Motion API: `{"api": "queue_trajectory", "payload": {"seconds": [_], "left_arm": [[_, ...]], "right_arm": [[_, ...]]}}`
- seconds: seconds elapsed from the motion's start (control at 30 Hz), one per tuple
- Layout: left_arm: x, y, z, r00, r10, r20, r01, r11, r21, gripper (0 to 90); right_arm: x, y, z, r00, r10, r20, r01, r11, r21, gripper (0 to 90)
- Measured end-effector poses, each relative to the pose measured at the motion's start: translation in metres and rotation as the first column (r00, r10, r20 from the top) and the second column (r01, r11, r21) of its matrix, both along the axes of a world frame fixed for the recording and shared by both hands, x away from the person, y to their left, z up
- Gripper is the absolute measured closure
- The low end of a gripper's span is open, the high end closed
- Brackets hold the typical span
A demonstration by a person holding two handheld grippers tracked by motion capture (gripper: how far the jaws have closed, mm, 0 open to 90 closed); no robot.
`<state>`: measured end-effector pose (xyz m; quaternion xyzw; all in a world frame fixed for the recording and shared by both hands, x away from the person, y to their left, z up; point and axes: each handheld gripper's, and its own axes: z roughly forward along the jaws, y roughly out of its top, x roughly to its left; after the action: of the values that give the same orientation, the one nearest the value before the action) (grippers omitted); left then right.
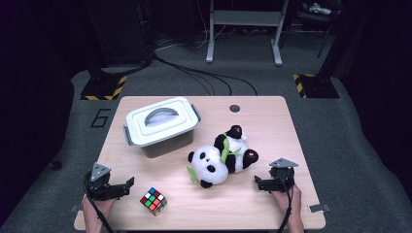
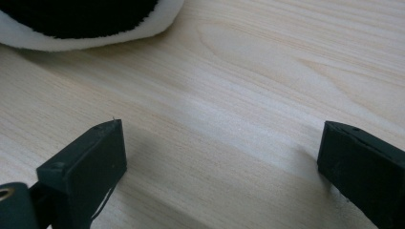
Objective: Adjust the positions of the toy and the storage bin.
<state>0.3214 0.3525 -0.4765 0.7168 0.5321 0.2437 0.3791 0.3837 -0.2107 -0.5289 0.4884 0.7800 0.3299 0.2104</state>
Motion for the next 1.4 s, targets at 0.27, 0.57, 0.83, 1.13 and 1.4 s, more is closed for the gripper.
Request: {"api": "queue_trajectory", "payload": {"seconds": [0.27,0.57,0.83,1.13,1.4], "left_arm": [[-0.017,-0.025,0.016,0.9952,-0.092,0.032,0.093,0.9953,-0.026,0.0],[-0.031,-0.057,0.006,0.9829,-0.184,0.012,0.184,0.9826,-0.024,0.0],[-0.038,-0.073,-0.005,0.9732,-0.229,-0.015,0.230,0.9732,0.009,0.0],[-0.040,-0.086,-0.019,0.9693,-0.242,-0.041,0.244,0.9691,0.038,0.0],[-0.041,-0.089,-0.033,0.9706,-0.232,-0.062,0.236,0.9701,0.057,0.2]], "right_arm": [[0.000,0.000,0.000,1.0000,0.001,0.002,-0.001,1.000,-0.001,2.3],[0.000,0.000,0.000,1.0000,0.000,0.003,0.000,1.000,0.000,2.6],[0.000,0.000,0.000,1.0000,-0.001,0.003,0.001,1.000,0.001,2.6],[0.000,0.000,0.000,1.0000,-0.001,0.002,0.001,1.000,0.004,2.7],[0.000,0.000,0.000,1.0000,-0.007,0.001,0.007,1.000,0.004,2.8]]}}
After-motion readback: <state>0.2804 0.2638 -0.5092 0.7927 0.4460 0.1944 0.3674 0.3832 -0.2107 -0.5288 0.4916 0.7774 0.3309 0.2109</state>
